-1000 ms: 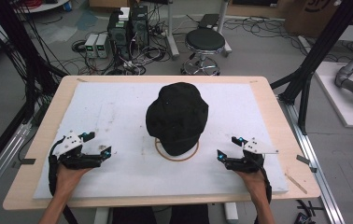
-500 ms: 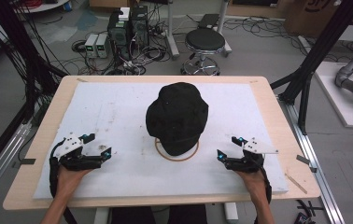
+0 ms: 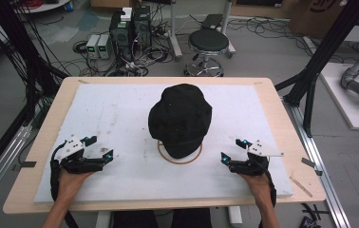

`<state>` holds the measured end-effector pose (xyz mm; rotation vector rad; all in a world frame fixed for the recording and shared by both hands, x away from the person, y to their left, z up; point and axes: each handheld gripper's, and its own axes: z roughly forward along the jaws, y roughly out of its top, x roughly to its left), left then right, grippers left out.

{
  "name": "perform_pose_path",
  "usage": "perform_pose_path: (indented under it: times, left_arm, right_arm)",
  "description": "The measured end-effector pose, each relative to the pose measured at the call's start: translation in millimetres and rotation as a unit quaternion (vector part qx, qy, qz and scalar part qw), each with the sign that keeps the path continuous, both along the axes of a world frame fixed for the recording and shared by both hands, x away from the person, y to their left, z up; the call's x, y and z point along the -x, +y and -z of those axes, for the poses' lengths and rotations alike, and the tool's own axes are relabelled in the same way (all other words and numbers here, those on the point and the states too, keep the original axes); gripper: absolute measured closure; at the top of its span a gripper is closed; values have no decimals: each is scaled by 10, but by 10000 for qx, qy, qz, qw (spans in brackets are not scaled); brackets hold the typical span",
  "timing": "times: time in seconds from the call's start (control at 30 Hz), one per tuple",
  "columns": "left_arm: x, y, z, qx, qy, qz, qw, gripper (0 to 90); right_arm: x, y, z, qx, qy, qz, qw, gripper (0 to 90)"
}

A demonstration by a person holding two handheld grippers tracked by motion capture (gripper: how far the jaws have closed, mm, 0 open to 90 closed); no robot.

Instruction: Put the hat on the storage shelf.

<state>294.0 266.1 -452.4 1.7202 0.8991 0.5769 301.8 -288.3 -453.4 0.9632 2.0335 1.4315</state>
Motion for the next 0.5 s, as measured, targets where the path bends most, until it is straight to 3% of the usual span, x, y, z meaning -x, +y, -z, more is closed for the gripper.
perform_pose_path:
  times: [0.5]
  left_arm:
    - [0, -9, 1, -38, -17, -18, 10000, 110]
  right_arm:
    - [2, 1, 0, 8, 3, -35, 10000, 185]
